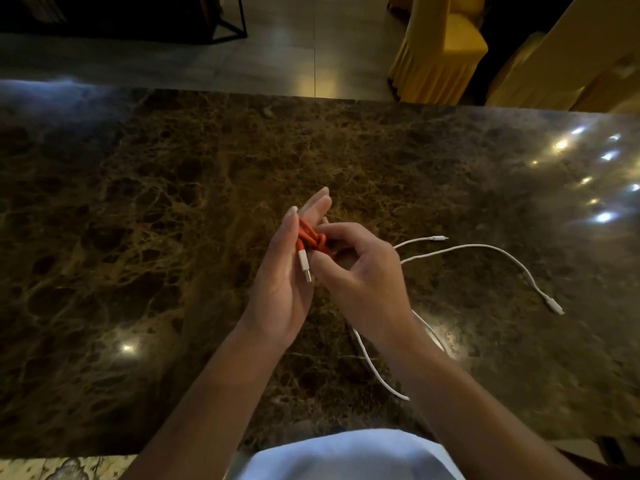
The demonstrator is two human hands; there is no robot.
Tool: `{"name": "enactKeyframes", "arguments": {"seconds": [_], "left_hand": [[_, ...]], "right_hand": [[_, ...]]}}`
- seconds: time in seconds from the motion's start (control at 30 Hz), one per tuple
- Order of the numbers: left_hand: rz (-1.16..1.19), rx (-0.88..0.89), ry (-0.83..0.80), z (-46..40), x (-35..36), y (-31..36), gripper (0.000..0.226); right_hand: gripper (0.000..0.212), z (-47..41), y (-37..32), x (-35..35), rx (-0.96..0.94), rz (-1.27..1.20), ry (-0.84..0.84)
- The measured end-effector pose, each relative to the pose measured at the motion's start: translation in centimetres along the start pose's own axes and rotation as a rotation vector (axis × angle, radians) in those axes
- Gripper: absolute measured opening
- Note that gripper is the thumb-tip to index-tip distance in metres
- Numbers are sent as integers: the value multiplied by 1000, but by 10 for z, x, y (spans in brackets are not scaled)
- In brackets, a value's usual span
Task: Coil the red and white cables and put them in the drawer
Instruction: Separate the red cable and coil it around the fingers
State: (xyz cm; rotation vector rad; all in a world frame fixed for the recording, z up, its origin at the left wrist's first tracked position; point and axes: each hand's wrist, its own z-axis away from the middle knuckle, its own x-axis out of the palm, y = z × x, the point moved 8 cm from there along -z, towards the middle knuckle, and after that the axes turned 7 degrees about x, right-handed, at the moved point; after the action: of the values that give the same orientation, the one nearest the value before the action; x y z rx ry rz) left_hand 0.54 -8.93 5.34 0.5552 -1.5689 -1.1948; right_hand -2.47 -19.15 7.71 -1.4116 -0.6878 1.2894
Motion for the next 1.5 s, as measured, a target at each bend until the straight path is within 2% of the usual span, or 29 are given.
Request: {"name": "enactKeyframes", "arguments": {"seconds": [0.1,0.2,0.33,0.47,0.6,0.7,0.77,0.83,0.93,1.1,1.13,1.2,1.27,1.33,1.43,1.5], "left_hand": [[-9,8,0,0,0,3,76],[43,-20,-14,1,0,0,98],[-29,-5,-15,2,1,-5,77],[-145,-11,-53,4,3,-13,86],[-270,36,-144,3,5,-13,96],[-197,-27,-273,-1,5,-10,92],[-136,-39,-374,-1,8,-5,90],[-82,-33,-389,0,12,-3,91],[-14,21,-219,-5,8,-2,89],[146,82,-75,-4,-6,7,86],[199,73,-76,-4,-7,7,85],[309,52,-74,-3,-6,4,80],[420,26,-58,-3,-5,1,70],[520,-20,-85,0,2,0,61],[630,-88,-198,7,17,-2,49],[697,-116,-252,10,24,-2,42]], "right_hand": [[34,1,-1,-2,-15,-35,8],[46,-3,-3,-6,26,-149,-49],[25,-4,-2,-6,46,-87,-17],[12,-3,3,-4,89,60,13],[12,-8,7,-4,206,-14,-133],[19,0,12,-1,327,-158,-291],[35,6,12,3,367,-201,-406],[40,8,13,4,366,-226,-443],[7,5,10,6,292,-294,-386],[41,3,5,0,156,-477,-257],[38,1,4,-6,121,-456,-195],[19,-7,10,-19,102,-433,-59],[11,-19,23,-30,200,-510,25],[23,-31,31,-25,287,-466,-64],[38,-27,30,5,369,-438,-405],[44,-21,27,16,421,-495,-536]]}}
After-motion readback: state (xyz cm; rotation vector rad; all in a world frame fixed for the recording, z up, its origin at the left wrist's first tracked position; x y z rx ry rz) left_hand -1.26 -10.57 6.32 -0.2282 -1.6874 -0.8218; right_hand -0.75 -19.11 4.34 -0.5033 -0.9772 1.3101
